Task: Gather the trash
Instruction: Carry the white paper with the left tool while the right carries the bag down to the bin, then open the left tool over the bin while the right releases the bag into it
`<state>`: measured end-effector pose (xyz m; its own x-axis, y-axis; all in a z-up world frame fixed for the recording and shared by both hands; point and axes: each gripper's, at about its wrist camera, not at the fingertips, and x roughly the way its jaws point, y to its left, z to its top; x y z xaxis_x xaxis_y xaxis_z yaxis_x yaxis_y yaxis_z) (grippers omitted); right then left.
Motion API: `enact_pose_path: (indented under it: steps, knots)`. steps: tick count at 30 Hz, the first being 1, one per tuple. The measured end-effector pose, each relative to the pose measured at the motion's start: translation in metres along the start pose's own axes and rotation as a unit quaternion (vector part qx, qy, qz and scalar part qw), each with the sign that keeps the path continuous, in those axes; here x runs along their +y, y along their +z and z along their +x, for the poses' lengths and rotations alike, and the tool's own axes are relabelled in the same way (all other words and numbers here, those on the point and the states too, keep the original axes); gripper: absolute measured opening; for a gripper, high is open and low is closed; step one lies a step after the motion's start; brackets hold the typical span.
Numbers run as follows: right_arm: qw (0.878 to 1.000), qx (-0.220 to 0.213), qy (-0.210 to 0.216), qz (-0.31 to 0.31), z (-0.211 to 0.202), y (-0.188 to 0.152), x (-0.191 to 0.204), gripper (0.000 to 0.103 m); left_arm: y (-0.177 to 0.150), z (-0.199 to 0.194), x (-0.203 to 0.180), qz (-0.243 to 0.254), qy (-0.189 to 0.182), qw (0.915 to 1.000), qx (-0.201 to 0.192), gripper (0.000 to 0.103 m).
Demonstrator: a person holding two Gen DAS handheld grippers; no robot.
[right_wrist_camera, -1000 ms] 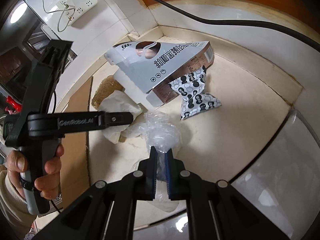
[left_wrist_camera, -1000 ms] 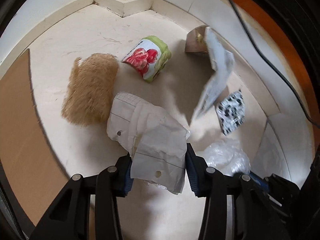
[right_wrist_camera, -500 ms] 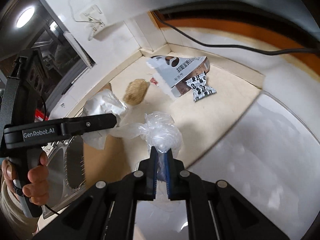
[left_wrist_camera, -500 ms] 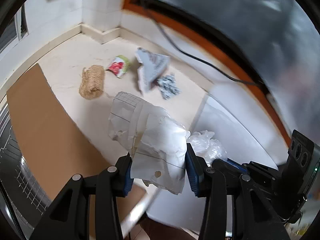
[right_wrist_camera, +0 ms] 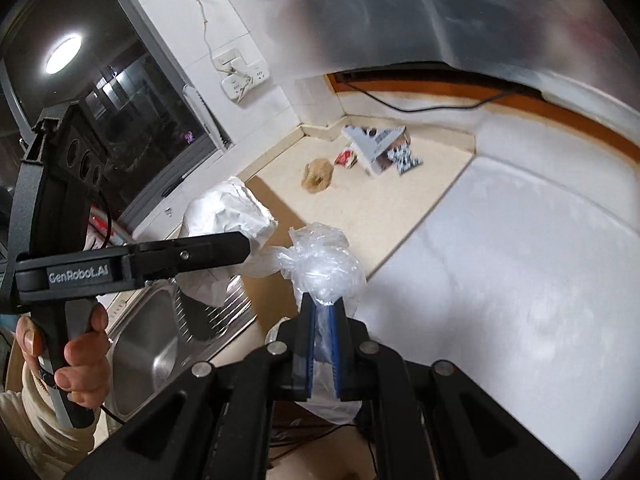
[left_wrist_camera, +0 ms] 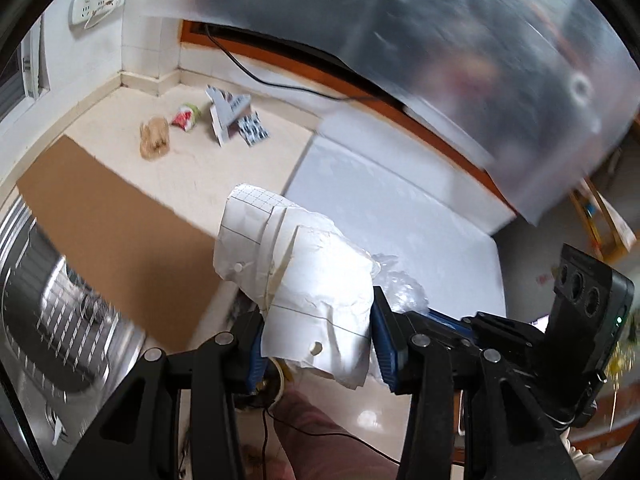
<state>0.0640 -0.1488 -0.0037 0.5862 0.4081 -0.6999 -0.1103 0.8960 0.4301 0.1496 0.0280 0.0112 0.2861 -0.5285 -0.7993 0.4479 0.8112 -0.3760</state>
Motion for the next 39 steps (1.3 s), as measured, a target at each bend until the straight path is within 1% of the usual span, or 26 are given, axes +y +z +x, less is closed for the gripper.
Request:
enact_pose_path:
  steps: [3,8,13,16,19,20,25,28,29,33,35,39]
  knots:
    - [1.000,0.017,0.004,0.014,-0.008,-0.034,0.012,0.006,-0.033,-0.013,-0.004,0.003,-0.010,0.9999,0.011,0.043]
    - [0.998,0.061,-0.013,0.021,-0.013,-0.082,0.023,0.006,-0.085,-0.019,-0.004,0.000,-0.020,0.9987,0.047,0.043]
    - [0.993,0.112,-0.027,0.042,-0.005,-0.118,0.021,0.006,-0.126,-0.003,0.004,-0.008,-0.021,0.9961,0.085,0.043]
    - [0.989,0.132,-0.034,0.049,0.004,-0.135,0.016,0.006,-0.147,0.017,0.010,-0.010,-0.013,0.9941,0.107,0.043]
    - [0.986,0.149,-0.046,0.059,0.018,-0.151,0.007,0.006,-0.165,0.043,0.013,-0.007,-0.002,0.9919,0.127,0.043]
    - [0.985,0.154,-0.050,0.064,0.024,-0.157,0.003,0.006,-0.173,0.055,0.015,-0.003,0.009,0.9912,0.132,0.043]
    - [0.974,0.187,-0.074,0.100,0.072,-0.194,-0.035,0.006,-0.200,0.110,0.029,0.008,0.049,0.9870,0.153,0.043]
    - [0.968,0.207,-0.091,0.110,0.108,-0.219,-0.061,0.006,-0.221,0.152,0.049,0.005,0.059,0.9837,0.170,0.043]
    - [0.966,0.213,-0.094,0.113,0.122,-0.227,-0.070,0.007,-0.229,0.173,0.060,-0.002,0.063,0.9817,0.180,0.043]
    - [0.960,0.232,-0.103,0.119,0.175,-0.256,-0.097,0.006,-0.249,0.231,0.094,-0.030,0.067,0.9763,0.204,0.043]
    - [0.959,0.237,-0.102,0.118,0.202,-0.268,-0.109,0.006,-0.258,0.264,0.112,-0.045,0.070,0.9731,0.215,0.043]
    - [0.961,0.236,-0.086,0.118,0.244,-0.285,-0.129,0.007,-0.276,0.308,0.140,-0.057,0.074,0.9689,0.229,0.043]
